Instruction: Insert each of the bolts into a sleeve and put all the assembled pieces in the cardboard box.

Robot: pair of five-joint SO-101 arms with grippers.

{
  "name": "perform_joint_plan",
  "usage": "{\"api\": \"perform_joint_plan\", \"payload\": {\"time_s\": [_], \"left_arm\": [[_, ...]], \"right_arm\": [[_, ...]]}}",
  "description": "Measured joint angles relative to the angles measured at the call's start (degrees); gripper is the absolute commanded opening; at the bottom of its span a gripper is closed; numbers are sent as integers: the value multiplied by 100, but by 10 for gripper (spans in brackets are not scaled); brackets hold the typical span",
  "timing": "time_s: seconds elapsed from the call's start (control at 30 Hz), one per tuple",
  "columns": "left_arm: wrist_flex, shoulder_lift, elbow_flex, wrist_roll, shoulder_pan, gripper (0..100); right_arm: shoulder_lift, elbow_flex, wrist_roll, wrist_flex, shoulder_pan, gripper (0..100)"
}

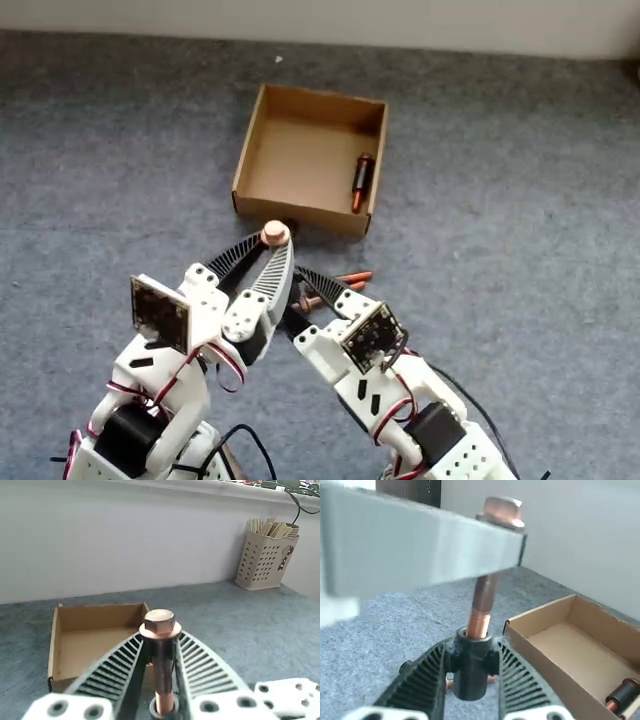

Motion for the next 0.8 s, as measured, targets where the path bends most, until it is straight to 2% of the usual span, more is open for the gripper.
{"api": "perform_joint_plan", "payload": {"time_s": [0.1,0.3,0.57,0.67,0.8], "left_arm": [[334,62,18,-9,-26,185],[545,53,18,-273,-35,186],[809,53,-123,-941,-44,181],[1160,44,-281,-1222,-448,180],[1371,35,-299,-1644,-1354,102]], "right_arm": [[-26,0,-167,-9,220,5],[-35,0,-1231,-9,1073,5],[-44,0,-1363,-9,1741,5],[-44,0,-1363,-9,1996,5],[-44,9,-1363,105,2163,5]]}}
